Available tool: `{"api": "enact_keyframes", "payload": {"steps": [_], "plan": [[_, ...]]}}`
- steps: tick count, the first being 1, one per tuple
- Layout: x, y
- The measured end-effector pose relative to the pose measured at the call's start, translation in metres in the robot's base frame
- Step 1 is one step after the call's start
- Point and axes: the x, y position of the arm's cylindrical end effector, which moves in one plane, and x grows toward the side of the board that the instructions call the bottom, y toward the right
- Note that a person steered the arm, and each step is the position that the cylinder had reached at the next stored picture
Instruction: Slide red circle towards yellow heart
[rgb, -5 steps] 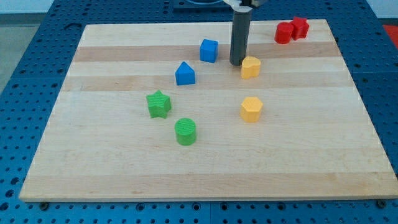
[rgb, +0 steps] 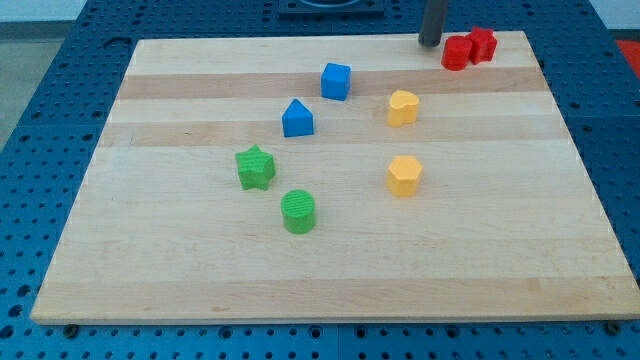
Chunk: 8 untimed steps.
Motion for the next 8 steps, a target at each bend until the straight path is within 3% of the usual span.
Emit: {"api": "enact_keyframes", "payload": {"steps": [2, 5, 7, 8], "plan": [[0.005, 0.033], [0.113, 0.038], [0.149, 0.039], [0.101, 0.064]]}}
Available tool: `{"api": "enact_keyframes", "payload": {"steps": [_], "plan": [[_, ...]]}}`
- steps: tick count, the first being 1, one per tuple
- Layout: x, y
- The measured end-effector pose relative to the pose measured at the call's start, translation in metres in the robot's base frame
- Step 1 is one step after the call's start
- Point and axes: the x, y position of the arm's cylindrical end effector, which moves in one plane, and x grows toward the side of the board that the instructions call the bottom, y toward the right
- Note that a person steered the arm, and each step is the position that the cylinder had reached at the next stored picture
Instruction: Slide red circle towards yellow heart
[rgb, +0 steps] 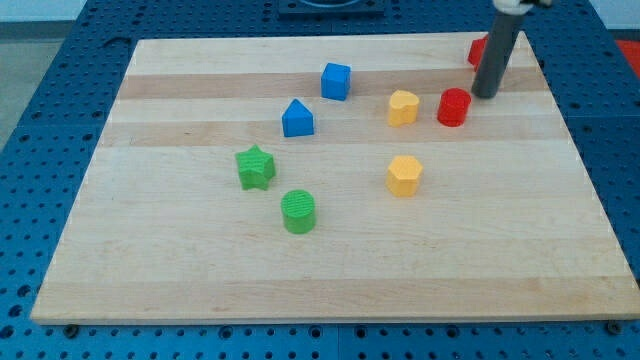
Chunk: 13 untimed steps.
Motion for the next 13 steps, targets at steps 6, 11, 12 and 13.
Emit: {"api": "enact_keyframes", "payload": {"steps": [6, 11, 12, 13], "plan": [[0.058, -0.031], [0.019, -0.045], [0.030, -0.055], [0.033, -0.068]]}}
